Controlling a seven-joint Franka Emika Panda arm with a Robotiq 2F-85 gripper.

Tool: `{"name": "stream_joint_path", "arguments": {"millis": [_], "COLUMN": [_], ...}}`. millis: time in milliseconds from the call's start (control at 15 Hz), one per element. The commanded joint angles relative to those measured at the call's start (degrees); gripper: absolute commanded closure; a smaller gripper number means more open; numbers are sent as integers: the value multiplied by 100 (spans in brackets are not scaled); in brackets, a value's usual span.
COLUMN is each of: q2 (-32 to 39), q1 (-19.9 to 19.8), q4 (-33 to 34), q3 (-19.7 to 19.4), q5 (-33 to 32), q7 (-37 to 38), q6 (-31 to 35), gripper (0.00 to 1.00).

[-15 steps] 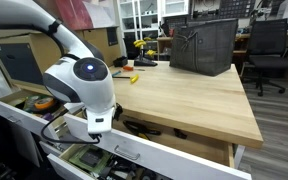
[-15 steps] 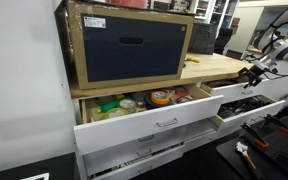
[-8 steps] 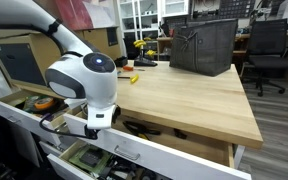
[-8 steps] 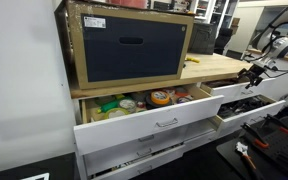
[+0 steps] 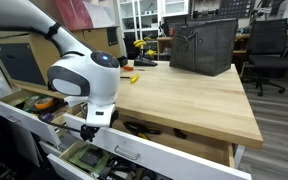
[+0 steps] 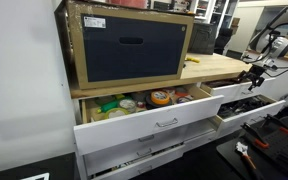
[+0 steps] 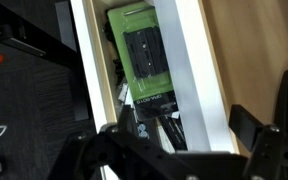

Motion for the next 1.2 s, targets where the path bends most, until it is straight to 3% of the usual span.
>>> {"name": "stream_joint_path", "arguments": {"millis": [0,1133], "q2": [18,-456], "q1": [51,183], "q4": [56,-800], "q3": [-6,52], "q5": [-394,-1518], "q7": [287,-20], "q6": [-233,-267], "gripper": [0,0]}}
